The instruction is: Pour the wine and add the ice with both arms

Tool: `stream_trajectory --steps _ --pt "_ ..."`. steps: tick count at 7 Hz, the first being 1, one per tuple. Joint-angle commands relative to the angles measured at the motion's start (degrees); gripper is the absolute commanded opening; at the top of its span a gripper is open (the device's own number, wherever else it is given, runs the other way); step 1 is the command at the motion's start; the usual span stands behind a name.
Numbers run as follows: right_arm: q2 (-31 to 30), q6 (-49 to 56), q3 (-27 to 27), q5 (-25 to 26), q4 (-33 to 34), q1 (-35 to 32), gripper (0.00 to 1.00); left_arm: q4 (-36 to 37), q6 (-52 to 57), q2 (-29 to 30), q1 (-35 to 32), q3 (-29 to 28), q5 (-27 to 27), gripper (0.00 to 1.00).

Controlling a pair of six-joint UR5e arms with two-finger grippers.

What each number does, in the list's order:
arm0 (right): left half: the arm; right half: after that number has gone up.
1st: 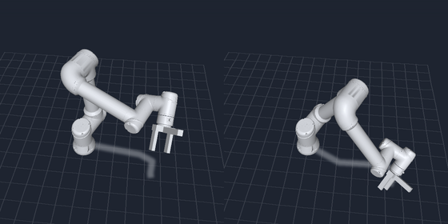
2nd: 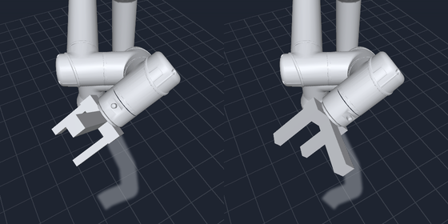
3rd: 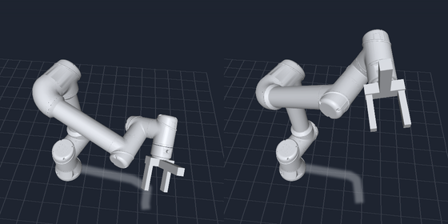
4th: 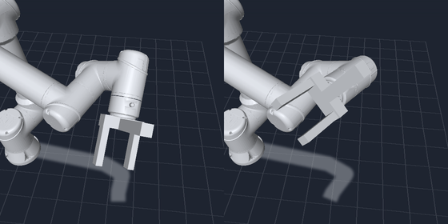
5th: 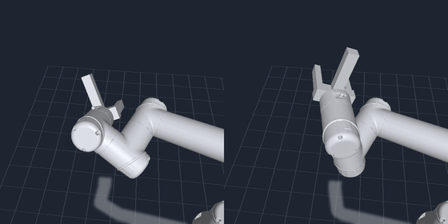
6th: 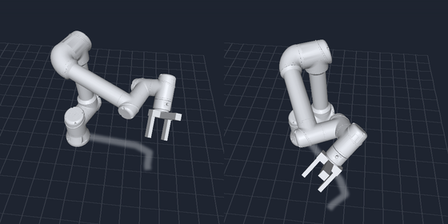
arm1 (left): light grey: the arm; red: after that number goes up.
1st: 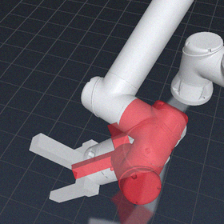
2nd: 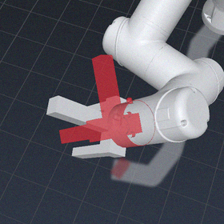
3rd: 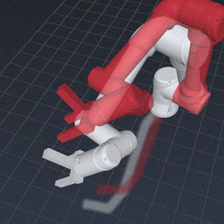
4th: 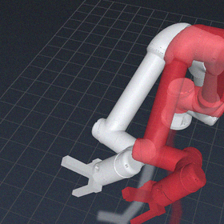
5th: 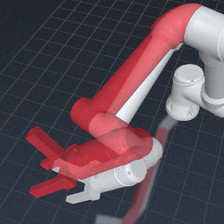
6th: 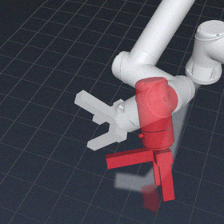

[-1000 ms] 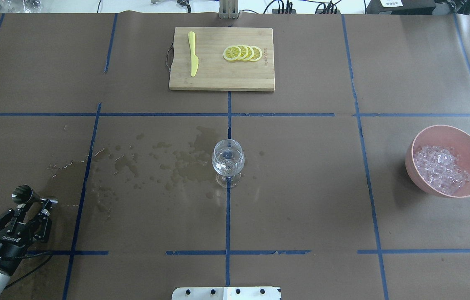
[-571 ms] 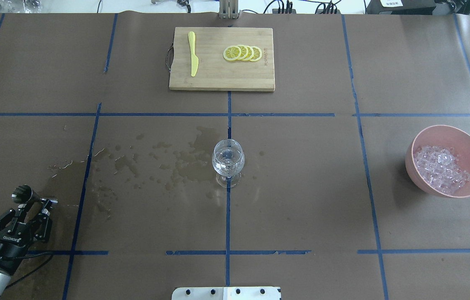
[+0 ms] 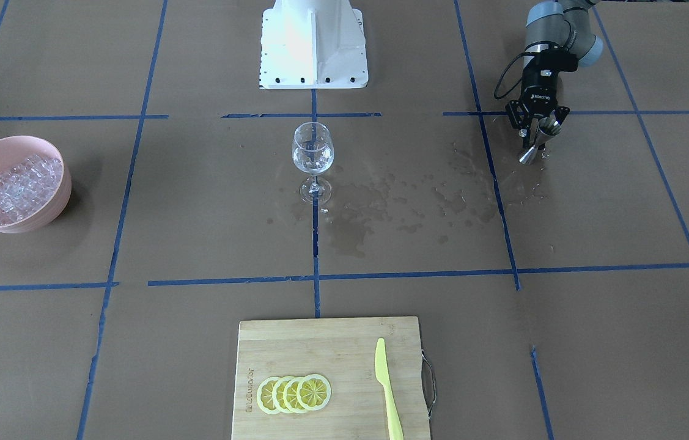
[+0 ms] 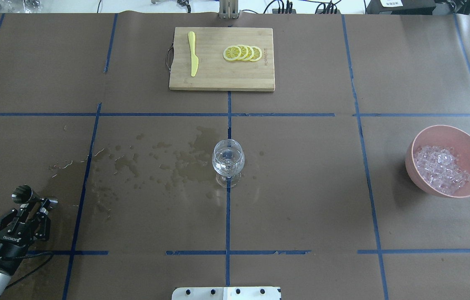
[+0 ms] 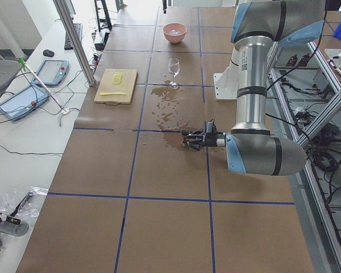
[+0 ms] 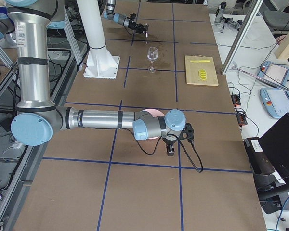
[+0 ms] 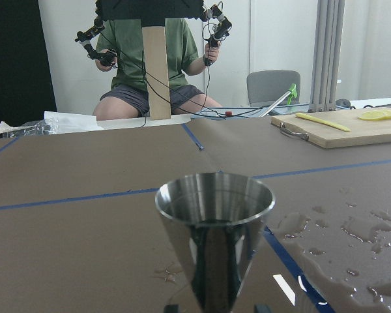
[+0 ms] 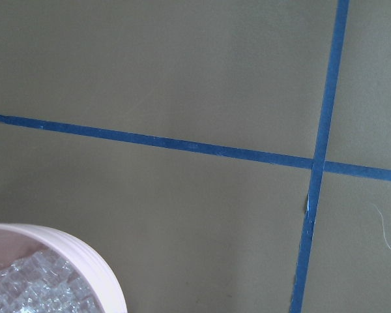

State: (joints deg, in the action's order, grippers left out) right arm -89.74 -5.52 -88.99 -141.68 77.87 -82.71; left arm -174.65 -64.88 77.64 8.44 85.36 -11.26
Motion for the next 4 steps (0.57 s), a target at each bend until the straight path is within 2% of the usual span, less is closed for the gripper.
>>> stream_trajectory --steps 1,4 --pt "0.0 0.07 0.13 0.0 0.0 0.0 1.0 -1.64 -0.07 -0.04 -0.18 0.16 0.01 0.0" --pt "0.0 0.07 0.4 0.0 0.0 0.0 1.0 -1.83 -0.07 -0.21 -0.18 -0.02 0.01 0.0"
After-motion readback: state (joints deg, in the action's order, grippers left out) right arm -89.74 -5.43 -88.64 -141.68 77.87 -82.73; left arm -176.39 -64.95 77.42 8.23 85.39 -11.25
